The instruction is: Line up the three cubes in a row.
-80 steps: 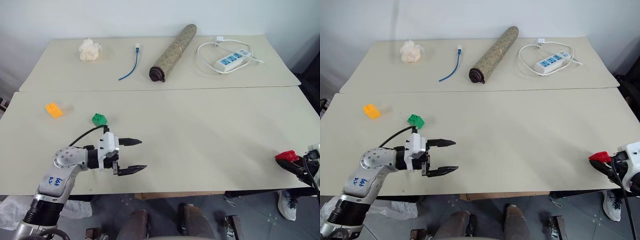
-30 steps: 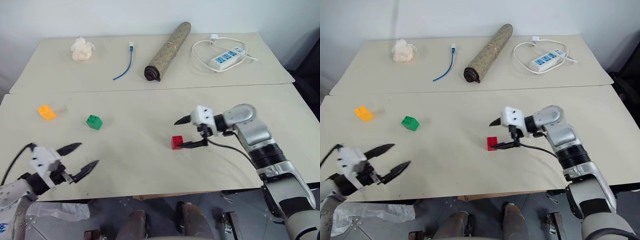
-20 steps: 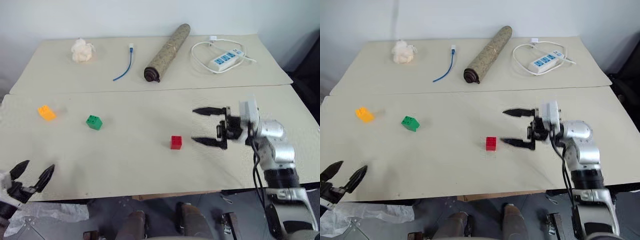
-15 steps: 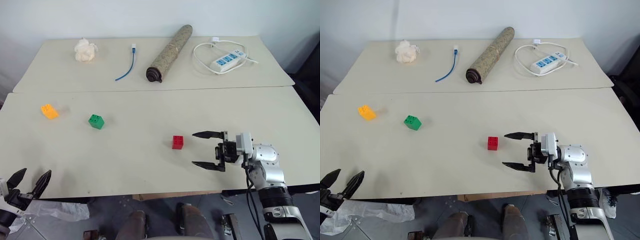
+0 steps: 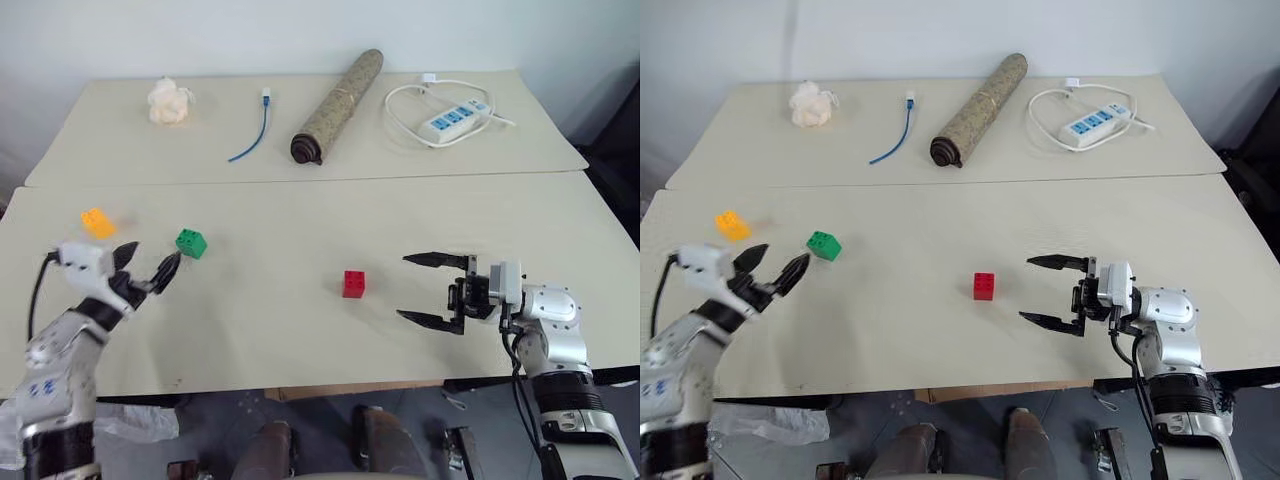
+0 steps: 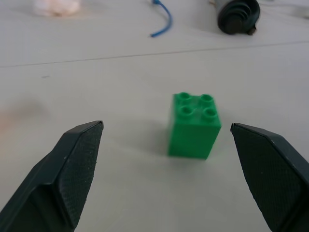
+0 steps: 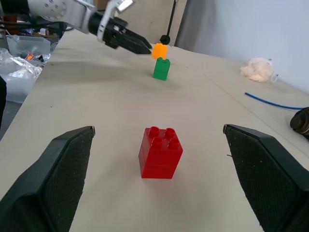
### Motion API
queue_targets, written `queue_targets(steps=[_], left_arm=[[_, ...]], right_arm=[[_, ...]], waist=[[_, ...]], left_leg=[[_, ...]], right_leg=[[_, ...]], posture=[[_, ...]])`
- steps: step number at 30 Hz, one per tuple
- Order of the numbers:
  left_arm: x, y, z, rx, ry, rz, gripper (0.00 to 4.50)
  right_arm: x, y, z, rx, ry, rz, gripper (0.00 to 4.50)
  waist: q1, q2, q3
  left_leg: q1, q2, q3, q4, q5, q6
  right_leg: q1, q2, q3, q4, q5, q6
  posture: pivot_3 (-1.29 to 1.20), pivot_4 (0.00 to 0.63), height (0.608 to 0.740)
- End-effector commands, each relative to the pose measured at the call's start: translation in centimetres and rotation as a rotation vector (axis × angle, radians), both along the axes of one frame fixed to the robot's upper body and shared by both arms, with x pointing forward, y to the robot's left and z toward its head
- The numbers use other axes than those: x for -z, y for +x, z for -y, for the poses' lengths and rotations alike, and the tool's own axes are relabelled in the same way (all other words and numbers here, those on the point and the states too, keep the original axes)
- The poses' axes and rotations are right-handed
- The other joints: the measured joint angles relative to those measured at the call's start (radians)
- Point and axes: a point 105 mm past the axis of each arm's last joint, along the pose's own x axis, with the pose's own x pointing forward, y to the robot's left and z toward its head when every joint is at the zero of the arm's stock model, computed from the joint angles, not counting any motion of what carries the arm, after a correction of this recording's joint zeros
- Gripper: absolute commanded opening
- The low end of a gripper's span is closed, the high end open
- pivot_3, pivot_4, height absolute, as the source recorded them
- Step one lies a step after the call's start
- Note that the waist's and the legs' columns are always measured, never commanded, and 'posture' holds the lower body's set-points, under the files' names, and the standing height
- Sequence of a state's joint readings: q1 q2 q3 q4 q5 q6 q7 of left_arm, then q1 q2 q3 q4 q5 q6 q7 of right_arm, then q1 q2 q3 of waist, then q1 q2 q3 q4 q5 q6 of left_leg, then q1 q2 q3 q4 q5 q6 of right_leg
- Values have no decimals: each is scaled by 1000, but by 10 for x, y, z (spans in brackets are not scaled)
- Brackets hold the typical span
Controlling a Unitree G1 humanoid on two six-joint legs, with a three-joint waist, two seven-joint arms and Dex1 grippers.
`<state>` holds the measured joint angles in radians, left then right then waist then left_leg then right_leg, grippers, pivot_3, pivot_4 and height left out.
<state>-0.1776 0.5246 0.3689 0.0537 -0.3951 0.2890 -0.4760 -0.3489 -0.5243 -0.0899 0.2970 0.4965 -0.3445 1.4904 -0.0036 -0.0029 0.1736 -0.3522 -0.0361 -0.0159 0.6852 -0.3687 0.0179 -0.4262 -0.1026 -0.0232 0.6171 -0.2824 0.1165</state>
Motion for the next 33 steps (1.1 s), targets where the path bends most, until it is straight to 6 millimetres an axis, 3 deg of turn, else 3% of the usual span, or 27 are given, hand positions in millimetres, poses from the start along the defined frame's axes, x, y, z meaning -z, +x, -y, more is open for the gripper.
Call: queue_targets(steps=[1, 7, 17, 21, 24, 27, 33], left_arm=[[2, 11, 6, 8, 21, -5, 4500], [9, 25, 10, -25, 35, -33, 4500], [-10, 25, 27, 109, 41, 29, 1625], [-42, 13, 52, 367, 38, 111, 1625], [-60, -9, 81, 710, 127, 129, 1625], [-53, -15, 97, 905, 260, 81, 1625], [-19, -9, 128, 1181, 422, 4, 1625]], right_arm=[[-9, -2, 1, 6, -2, 31, 4477], [-6, -6, -3, 1, -3, 11, 4477], [-3, -13, -3, 9, -14, 8, 4500], [2, -23, 4, 6, -30, -40, 4500], [5, -30, 14, 28, -59, -69, 4500], [8, -31, 22, 60, -74, -81, 4500], [6, -34, 23, 87, -65, -89, 4500]], waist=[[-2, 0, 0], [1, 0, 0], [5, 0, 0], [5, 0, 0], [5, 0, 0], [4, 0, 0], [4, 0, 0]], left_leg=[[0, 0, 0, 0, 0, 0], [0, 1, 0, 1, 0, 0], [-1, 0, 0, 3, 0, 0], [-1, 0, -1, 3, 0, 0], [-2, 0, -1, 3, 0, 0], [-1, 0, -1, 4, 0, 0], [-1, 0, 0, 4, 0, 0]], right_leg=[[0, 0, 0, 0, 0, 0], [-1, 0, 0, 0, 0, 0], [0, 0, 0, 1, 0, 0], [0, -1, -1, 1, 0, 0], [0, -1, -1, 0, 0, 0], [1, -1, -1, 0, 0, 0], [1, 4, -1, -1, 0, 0]], posture=[[0, 150, 740], [0, 150, 740], [0, 150, 740], [0, 150, 740], [0, 150, 740], [0, 150, 740], [0, 150, 740]])
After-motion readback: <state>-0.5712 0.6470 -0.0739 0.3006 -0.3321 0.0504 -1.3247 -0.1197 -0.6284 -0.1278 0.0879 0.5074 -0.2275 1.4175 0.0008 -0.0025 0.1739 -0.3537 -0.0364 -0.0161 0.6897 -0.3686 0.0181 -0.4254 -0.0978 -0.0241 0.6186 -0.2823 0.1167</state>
